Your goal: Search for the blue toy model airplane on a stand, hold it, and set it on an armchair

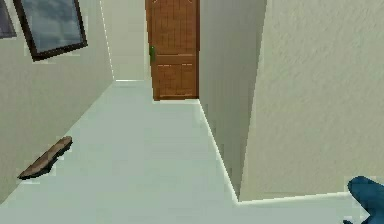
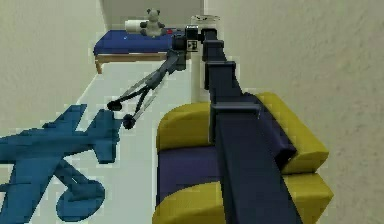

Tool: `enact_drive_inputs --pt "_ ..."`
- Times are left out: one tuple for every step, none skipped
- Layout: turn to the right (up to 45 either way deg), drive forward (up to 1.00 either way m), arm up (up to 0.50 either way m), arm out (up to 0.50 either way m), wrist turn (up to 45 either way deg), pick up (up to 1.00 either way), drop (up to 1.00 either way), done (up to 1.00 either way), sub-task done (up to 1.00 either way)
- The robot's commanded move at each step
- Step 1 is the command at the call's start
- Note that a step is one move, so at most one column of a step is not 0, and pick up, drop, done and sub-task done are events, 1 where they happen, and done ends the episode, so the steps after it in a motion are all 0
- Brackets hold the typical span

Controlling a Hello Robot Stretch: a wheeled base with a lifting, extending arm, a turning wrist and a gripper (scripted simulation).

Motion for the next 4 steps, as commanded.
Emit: enact_drive_inputs --pt "0.0 0.00 0.00 0.00 45.0 0.00 0.00 0.00 0.00" --pt "0.0 0.00 0.00 0.00 45.0 0.00 0.00 0.00 0.00" --pt "0.0 0.00 0.00 0.00 45.0 0.00 0.00 0.00 0.00" --pt "0.0 0.00 0.00 0.00 9.0 0.00 0.00 0.00 0.00"
